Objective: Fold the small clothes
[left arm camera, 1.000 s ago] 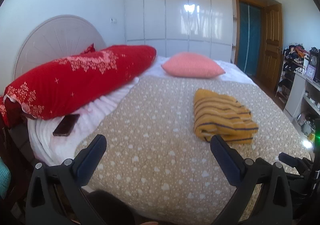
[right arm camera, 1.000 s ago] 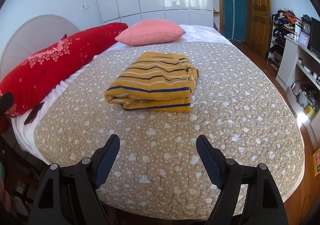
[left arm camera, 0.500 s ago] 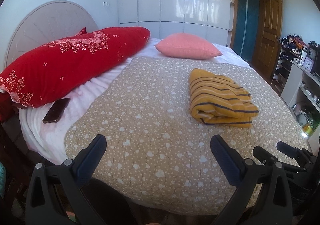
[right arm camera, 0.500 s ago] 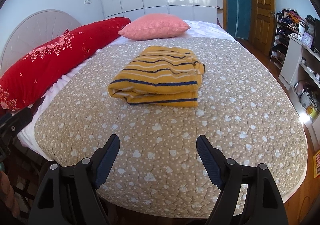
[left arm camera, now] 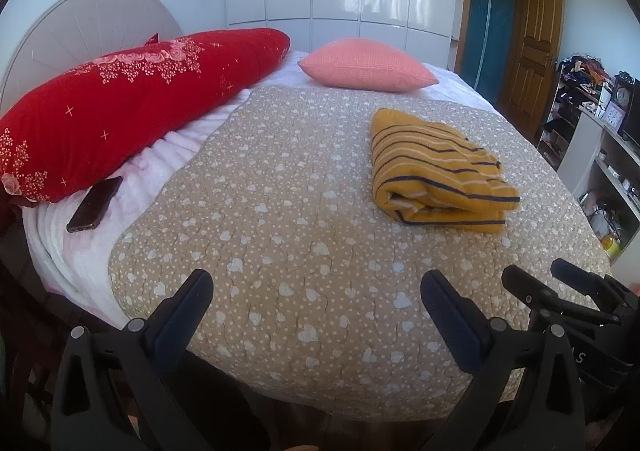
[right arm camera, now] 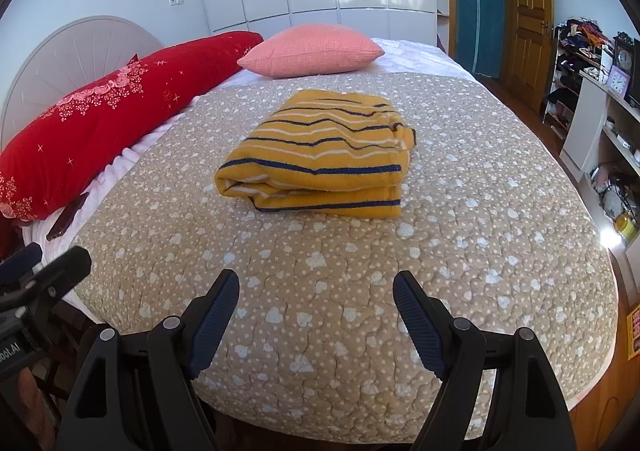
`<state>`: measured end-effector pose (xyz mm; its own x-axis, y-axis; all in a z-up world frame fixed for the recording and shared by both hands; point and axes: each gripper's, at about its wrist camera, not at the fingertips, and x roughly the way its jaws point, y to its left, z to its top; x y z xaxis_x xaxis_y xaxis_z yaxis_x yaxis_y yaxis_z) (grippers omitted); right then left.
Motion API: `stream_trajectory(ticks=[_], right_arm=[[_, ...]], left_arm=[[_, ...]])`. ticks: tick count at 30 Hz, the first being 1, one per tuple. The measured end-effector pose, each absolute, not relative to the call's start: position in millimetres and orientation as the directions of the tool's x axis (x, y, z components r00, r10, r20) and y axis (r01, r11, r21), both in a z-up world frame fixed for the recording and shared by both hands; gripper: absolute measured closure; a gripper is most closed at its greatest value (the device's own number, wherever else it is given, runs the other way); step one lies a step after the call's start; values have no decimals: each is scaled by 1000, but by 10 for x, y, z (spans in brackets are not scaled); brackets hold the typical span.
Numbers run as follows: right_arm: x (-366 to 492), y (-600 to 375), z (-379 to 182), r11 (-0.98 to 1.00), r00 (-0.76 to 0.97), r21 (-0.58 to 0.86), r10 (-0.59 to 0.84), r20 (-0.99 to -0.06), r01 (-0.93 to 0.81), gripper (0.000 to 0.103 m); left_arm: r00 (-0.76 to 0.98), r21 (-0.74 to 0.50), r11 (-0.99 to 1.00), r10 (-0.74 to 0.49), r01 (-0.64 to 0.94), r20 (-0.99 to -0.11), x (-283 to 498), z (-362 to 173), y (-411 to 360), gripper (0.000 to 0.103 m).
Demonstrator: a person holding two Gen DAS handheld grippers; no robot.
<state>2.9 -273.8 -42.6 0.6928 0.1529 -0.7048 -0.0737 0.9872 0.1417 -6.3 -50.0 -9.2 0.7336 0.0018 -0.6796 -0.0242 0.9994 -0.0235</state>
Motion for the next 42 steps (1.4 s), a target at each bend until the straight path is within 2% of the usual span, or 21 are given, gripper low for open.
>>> stream_trajectory(ticks=[21, 42], right_arm=[[262, -2767, -657, 987, 656, 148, 148, -740, -56, 19], [527, -2552, -761, 992, 645, 74, 122, -754, -101, 19]], left_arm=[[644, -59, 998, -35, -16, -764, 249, -442, -514, 0], [565, -115, 992, -69, -47, -822, 554, -765, -361, 0]])
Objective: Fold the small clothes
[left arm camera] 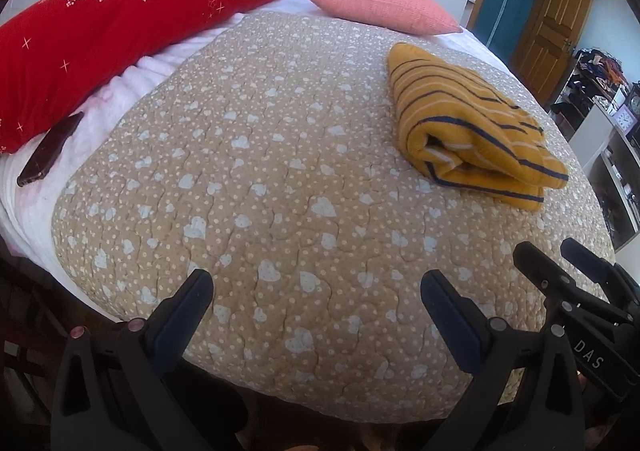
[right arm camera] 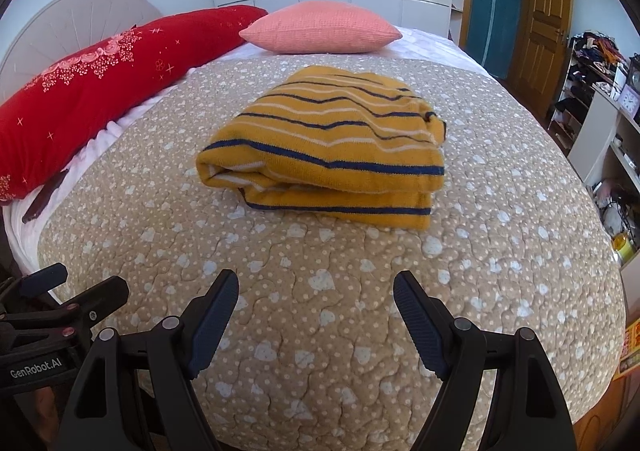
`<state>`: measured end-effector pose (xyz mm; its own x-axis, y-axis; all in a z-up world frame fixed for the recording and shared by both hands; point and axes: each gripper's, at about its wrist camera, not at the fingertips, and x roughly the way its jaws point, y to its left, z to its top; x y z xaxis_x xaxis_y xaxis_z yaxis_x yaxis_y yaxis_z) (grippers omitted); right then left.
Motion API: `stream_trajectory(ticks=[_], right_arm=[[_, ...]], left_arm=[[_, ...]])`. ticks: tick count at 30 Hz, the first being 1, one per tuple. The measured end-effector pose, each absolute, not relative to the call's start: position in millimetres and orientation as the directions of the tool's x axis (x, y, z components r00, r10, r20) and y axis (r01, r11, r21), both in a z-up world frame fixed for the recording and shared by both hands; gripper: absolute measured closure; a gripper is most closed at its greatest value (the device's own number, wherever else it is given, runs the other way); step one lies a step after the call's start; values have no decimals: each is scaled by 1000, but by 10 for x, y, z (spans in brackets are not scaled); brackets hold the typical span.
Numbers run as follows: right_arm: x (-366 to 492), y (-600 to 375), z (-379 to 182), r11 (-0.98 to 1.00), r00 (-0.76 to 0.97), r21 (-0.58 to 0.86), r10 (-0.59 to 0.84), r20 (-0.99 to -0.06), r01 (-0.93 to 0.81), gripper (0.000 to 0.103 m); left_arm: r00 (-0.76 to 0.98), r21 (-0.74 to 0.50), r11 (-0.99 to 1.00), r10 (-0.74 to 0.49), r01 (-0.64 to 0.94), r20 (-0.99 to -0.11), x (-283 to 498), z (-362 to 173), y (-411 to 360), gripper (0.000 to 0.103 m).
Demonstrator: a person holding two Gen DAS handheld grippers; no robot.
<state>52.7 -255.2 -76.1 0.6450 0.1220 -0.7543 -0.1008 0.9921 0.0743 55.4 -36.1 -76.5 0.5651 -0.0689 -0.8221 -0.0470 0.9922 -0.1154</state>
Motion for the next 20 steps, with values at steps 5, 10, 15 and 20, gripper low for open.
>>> stream_trajectory(ticks=[5, 10, 15, 20], right_arm=[[598, -2562, -830, 993, 630, 77, 118, -767, -92, 19], [639, -2555, -822, 992, 632, 79, 124, -765, -100, 19], [708, -2536, -732, 990, 652, 74, 134, -746, -119, 19], [828, -2589, -778, 991, 632, 90, 133, -763, -100, 18]], left_arm=[[554, -124, 991, -74, -52, -829, 623, -822, -311, 0], [539, -138, 990, -98, -35, -837, 776, -815, -269, 0], [564, -166, 986, -134, -6, -815, 959, -677, -288, 0], [565, -215, 976, -195, 32, -802, 1014, -637, -406, 0]])
